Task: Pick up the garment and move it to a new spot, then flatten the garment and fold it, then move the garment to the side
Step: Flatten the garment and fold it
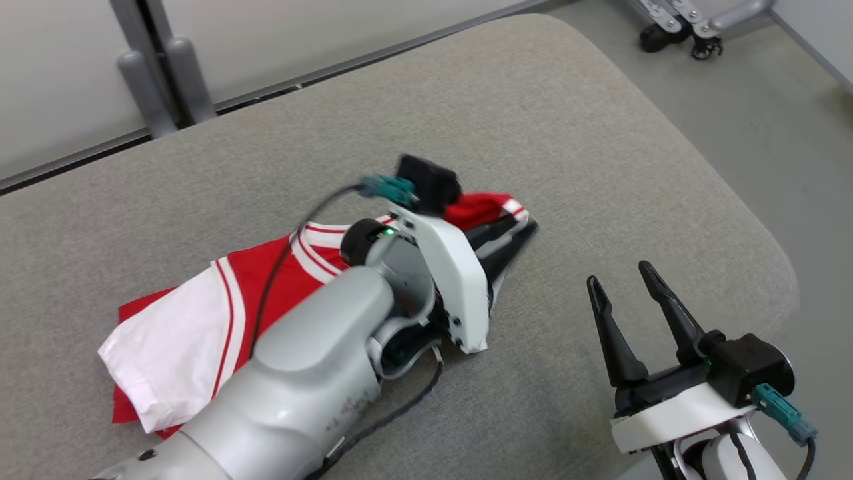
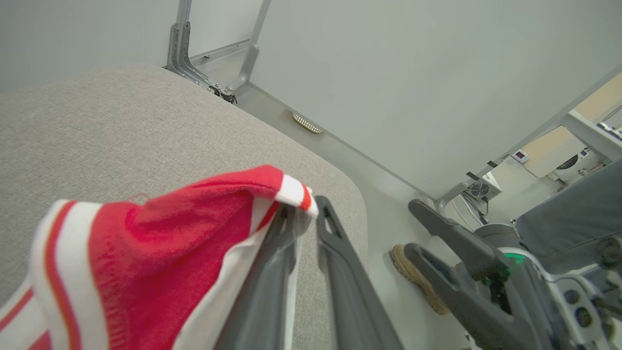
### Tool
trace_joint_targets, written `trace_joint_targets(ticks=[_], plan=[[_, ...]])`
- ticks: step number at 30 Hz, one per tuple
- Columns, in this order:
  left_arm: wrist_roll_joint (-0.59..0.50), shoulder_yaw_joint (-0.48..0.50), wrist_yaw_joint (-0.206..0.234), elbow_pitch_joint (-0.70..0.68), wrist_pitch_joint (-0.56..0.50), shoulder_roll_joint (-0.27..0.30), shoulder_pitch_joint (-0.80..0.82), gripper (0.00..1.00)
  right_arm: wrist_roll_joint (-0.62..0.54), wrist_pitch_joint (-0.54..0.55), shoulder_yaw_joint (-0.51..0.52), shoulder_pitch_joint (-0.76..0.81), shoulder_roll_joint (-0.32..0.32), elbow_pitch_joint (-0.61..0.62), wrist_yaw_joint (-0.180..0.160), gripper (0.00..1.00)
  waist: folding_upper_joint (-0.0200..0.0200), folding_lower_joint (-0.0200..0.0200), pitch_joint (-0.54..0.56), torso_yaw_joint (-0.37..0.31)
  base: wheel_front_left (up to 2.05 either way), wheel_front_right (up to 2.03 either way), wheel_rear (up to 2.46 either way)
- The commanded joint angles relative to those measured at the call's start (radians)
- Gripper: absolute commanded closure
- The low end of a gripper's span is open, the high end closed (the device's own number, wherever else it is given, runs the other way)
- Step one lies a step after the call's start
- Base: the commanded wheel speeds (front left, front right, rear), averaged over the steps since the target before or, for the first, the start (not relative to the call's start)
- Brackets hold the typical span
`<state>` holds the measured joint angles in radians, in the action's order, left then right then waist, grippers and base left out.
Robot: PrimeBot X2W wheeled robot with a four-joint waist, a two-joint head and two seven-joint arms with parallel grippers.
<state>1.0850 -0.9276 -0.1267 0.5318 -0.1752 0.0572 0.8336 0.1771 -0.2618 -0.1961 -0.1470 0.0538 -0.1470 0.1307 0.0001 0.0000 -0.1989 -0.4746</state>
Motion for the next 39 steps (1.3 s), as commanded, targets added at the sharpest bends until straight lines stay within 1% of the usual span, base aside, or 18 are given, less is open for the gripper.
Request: trace_joint_targets(ticks=[1,3,6,8,11,12,14,16,17,18,20,23,26,29,31,37,38,39], plan=[[-0.049,-0.062,-0.006,0.024,0.029,-0.002,0.023,0.0,0.005,-0.005,0.006,0.011,0.0,-0.002,0.0,0.0,-0.0001,0.0,-0.015,-0.022,0.0,0.0,0.0],[-0.099,-0.128,-0.005,0.054,0.059,0.001,0.034,0.0,0.007,-0.005,0.013,0.015,-0.001,-0.002,0.0,0.0,-0.0001,0.0,-0.013,-0.02,0.0,0.0,0.0],[-0.137,-0.175,-0.004,0.088,0.092,0.005,0.022,0.0,0.012,-0.005,0.026,0.025,-0.001,0.002,0.0,0.0,-0.0001,0.0,-0.004,-0.001,0.0,0.0,0.0],[-0.133,-0.178,-0.003,0.088,0.109,0.017,-0.013,0.0,0.019,-0.005,0.033,0.031,-0.001,0.006,0.0,0.0,-0.0001,0.0,0.007,0.02,0.0,0.0,0.0],[-0.137,-0.175,0.019,0.07,0.125,0.044,-0.039,0.0,0.014,-0.005,0.036,0.036,-0.001,0.007,0.0,0.0,-0.0001,0.0,0.019,0.045,0.0,0.0,0.0],[-0.148,-0.174,0.037,0.053,0.139,0.063,-0.053,0.0,0.011,-0.005,0.038,0.038,-0.001,0.007,0.0,0.0,-0.0001,0.0,0.027,0.057,0.0,0.0,0.0],[-0.155,-0.167,0.085,0.007,0.162,0.105,-0.098,0.0,0.006,-0.005,0.045,0.047,-0.001,0.01,0.0,0.0,-0.0001,0.0,0.04,0.084,0.0,0.0,0.0],[-0.158,-0.144,0.154,-0.06,0.197,0.164,-0.152,0.0,-0.004,-0.005,0.048,0.053,-0.001,0.013,0.0,0.0,-0.0001,0.0,0.054,0.109,0.0,0.0,0.0],[-0.153,-0.127,0.196,-0.097,0.212,0.197,-0.186,0.0,-0.009,-0.005,0.051,0.054,-0.001,0.014,0.0,0.0,-0.0001,0.0,0.06,0.121,0.0,0.0,0.0],[-0.148,-0.096,0.279,-0.173,0.231,0.276,-0.256,0.0,-0.019,-0.005,0.063,0.059,-0.001,0.02,0.0,0.0,-0.0001,0.0,0.068,0.146,0.0,0.0,0.0],[-0.133,-0.068,0.349,-0.255,0.24,0.349,-0.328,0.0,-0.025,-0.005,0.075,0.067,-0.001,0.027,0.0,0.0,-0.0001,0.0,0.07,0.173,0.0,0.0,0.0],[-0.115,-0.031,0.431,-0.347,0.248,0.45,-0.419,0.0,-0.032,-0.005,0.073,0.075,0.002,0.025,0.0,0.0,-0.0001,0.0,0.066,0.206,0.0,0.0,0.0],[-0.081,0.001,0.484,-0.416,0.255,0.515,-0.498,0.0,-0.035,-0.005,0.072,0.073,0.006,0.025,0.0,0.0,-0.0001,0.0,0.064,0.227,0.0,0.0,0.0],[-0.052,0.022,0.514,-0.462,0.25,0.551,-0.545,0.0,-0.035,-0.005,0.068,0.067,0.01,0.025,0.0,0.0,-0.0001,0.0,0.061,0.239,0.0,0.0,0.0],[-0.031,0.034,0.524,-0.483,0.248,0.556,-0.562,0.0,-0.035,-0.005,0.064,0.06,0.013,0.024,0.0,0.0,-0.0001,0.0,0.057,0.242,0.0,0.0,0.0],[0.008,0.049,0.508,-0.483,0.232,0.547,-0.56,0.0,-0.031,-0.005,0.056,0.05,0.016,0.022,0.0,0.0,-0.0001,0.0,0.051,0.237,0.0,0.0,0.0],[0.012,0.05,0.509,-0.479,0.227,0.545,-0.561,0.11,-0.03,-0.005,0.056,0.051,0.017,0.021,0.0,0.0,-0.0001,0.0,0.051,0.234,0.0,0.0,0.0],[0.015,0.047,0.512,-0.475,0.22,0.545,-0.563,0.4,-0.029,-0.005,0.057,0.051,0.018,0.02,0.0,0.0,-0.0001,0.0,0.051,0.232,0.0,0.0,0.0]])
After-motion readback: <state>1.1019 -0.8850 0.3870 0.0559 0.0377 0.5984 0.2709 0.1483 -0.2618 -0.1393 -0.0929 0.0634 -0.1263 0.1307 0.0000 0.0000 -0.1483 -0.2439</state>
